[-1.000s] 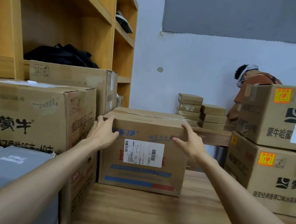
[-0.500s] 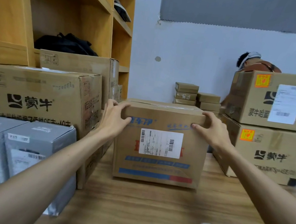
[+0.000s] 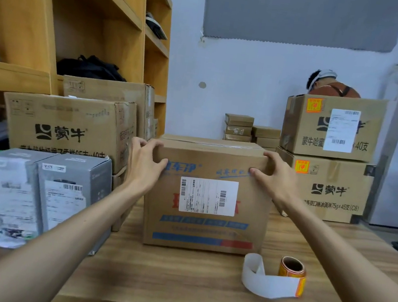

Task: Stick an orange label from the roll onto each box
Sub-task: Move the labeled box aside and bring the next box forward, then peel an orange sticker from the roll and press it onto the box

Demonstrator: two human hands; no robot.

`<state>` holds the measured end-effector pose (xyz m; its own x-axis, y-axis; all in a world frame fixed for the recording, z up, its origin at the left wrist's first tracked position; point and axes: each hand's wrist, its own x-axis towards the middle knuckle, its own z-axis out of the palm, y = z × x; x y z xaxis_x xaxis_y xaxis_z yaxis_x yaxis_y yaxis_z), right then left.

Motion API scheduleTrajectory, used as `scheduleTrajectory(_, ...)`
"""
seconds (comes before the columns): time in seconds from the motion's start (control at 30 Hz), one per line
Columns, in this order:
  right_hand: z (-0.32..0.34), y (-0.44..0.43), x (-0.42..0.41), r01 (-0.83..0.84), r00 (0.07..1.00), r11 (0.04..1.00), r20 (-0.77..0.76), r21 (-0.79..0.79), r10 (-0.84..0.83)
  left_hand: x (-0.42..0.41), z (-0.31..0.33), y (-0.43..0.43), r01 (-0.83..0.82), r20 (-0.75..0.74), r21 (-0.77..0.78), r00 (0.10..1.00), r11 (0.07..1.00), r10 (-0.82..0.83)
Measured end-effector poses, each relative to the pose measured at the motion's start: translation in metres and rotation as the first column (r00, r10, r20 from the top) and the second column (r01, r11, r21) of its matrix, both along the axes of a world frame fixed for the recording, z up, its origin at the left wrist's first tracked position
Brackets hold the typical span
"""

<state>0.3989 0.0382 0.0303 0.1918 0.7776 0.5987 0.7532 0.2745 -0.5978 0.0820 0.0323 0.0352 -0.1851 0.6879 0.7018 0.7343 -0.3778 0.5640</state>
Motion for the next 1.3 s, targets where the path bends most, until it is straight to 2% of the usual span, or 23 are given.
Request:
scheduleTrajectory(0.43, -0.007, -0.027, -0.01, -0.026, 0.997, 1.0, 0.077, -0.01, 0.027, -0.016, -0.012, -0.019, -0.008, -0.06, 0.004, 0.998, 1.0, 0.008)
scheduleTrajectory(0.6, 0.0, -0.026, -0.002, -0.063, 0.988, 0.994, 0.136, -0.085, 0.075, -0.017, 0.002, -0.02, -0.058, -0.163, -0.087, 0.986, 0.994, 0.043)
scheduleTrajectory(0.73, 0.008, -0.036, 0.015, -0.143, 0.96, 0.977, 0.219, -0.158, 0.176, -0.002, 0.008, -0.025, -0.127, -0.338, 0.022, 0.933, 0.992, 0.127)
scheduleTrajectory(0.8, 0.008, -0.047, 0.024, -0.157, 0.949, 0.98, 0.257, -0.12, 0.183, 0.017, 0.006, -0.031, -0.044, -0.398, 0.127, 0.913, 0.991, 0.091)
scheduleTrajectory(0.87, 0.002, -0.06, 0.036, -0.106, 0.916, 0.993, 0.385, -0.041, 0.114, 0.04, -0.003, -0.037, 0.122, -0.488, 0.214, 0.873, 0.969, -0.002)
scheduleTrajectory(0.97, -0.017, -0.08, 0.059, -0.041, 0.841, 0.999, 0.541, 0.031, 0.018, 0.078, -0.027, -0.041, 0.374, -0.683, 0.262, 0.723, 0.889, -0.103)
scheduleTrajectory(1.1, -0.05, -0.102, 0.086, -0.004, 0.843, 0.997, 0.536, -0.08, 0.046, 0.133, -0.065, -0.05, 0.533, -0.757, 0.109, 0.592, 0.839, -0.278)
scheduleTrajectory(1.23, -0.083, -0.112, 0.098, 0.026, 0.848, 0.965, 0.516, -0.261, 0.117, 0.178, -0.093, -0.065, 0.519, -0.699, -0.193, 0.523, 0.833, -0.488)
scheduleTrajectory(1.3, -0.1, -0.111, 0.1, 0.022, 0.847, 0.956, 0.514, -0.294, 0.139, 0.194, -0.106, -0.068, 0.473, -0.654, -0.297, 0.532, 0.83, -0.537)
